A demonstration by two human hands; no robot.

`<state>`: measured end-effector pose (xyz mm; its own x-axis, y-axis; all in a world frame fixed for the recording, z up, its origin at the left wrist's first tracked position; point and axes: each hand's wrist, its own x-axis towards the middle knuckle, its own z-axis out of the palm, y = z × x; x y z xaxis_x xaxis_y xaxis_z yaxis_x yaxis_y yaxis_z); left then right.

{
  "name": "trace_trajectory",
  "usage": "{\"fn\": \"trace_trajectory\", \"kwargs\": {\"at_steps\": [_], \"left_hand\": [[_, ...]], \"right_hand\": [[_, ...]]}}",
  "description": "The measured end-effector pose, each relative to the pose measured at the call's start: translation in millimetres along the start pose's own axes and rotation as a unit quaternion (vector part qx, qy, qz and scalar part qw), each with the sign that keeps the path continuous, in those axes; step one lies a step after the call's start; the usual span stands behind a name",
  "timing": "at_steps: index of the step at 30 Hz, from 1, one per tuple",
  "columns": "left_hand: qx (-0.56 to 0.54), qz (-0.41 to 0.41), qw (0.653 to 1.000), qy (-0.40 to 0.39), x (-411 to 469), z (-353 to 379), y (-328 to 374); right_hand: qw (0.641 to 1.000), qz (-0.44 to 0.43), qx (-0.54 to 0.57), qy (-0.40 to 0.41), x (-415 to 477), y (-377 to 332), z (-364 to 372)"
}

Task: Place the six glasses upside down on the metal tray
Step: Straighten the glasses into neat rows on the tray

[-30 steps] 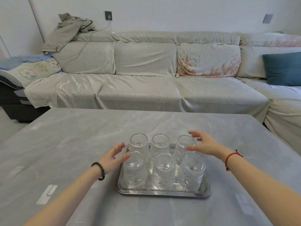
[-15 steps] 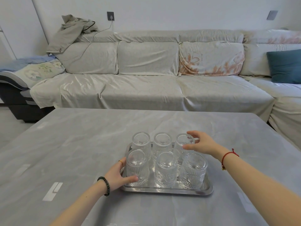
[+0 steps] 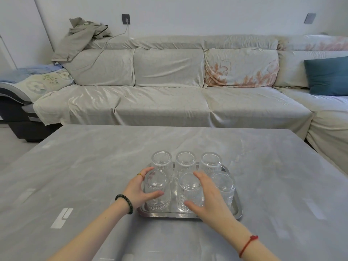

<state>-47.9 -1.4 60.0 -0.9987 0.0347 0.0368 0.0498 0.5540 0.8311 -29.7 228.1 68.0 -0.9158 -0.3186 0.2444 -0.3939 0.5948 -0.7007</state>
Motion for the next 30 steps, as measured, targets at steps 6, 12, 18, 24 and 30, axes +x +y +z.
{"fn": "trace_trajectory", "kwargs": {"at_steps": [6, 12, 18, 24, 30], "left_hand": [[0.006, -0.004, 1.000, 0.000, 1, 2, -1], [0.003, -0.021, 1.000, -0.015, 0, 2, 3], [0.008, -0.022, 1.000, -0.008, 1, 3, 2], [0.004, -0.020, 1.000, -0.004, 3, 5, 3], [0.003, -0.035, 0.999, 0.004, 0, 7, 2]], "right_hand": [[0.998, 0.049, 0.004, 0.035, 9, -4, 12], [0.997, 0.058, 0.011, 0.047, 10, -4, 13], [0.998, 0.024, 0.009, 0.057, 7, -7, 5], [0.974, 0.058, -0.026, 0.216, -11, 26, -34], [0.976, 0.160, 0.085, 0.118, -24, 57, -22]]}}
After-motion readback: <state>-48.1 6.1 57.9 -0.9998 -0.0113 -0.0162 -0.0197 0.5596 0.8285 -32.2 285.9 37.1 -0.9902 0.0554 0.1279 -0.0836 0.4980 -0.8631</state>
